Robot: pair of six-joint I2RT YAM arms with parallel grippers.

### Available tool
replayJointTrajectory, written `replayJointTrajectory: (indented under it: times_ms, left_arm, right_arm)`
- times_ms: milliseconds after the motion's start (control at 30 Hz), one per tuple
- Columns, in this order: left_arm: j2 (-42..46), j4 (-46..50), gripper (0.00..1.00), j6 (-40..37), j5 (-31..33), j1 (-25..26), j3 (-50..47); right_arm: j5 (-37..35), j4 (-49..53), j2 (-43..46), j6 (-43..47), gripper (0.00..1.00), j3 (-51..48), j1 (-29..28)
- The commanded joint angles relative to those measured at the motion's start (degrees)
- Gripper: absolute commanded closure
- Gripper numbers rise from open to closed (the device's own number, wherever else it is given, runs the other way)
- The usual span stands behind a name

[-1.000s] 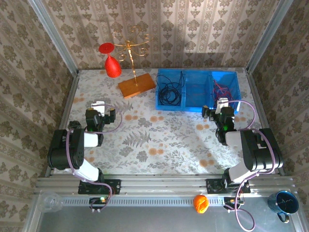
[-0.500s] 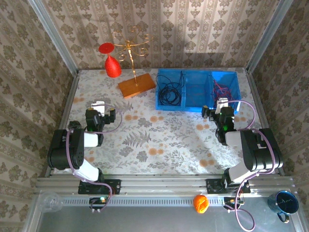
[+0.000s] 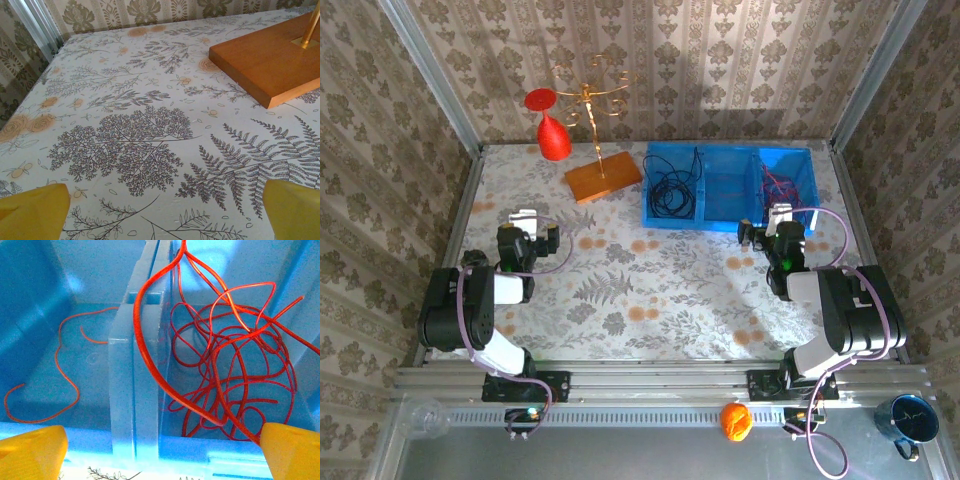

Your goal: Untangle the cables

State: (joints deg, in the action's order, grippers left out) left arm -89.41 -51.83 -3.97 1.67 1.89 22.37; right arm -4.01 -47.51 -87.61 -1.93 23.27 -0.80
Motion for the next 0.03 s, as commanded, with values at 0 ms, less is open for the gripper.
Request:
replayJointTrajectory:
  times_ms: [0]
  left_arm:
    - [0.57,-0.11,0.00,-0.44,0.33,0.29,0.06]
  right_arm:
    - [-0.61,-0.60,-0.01,-0.14,0.00,0.48,-0.30]
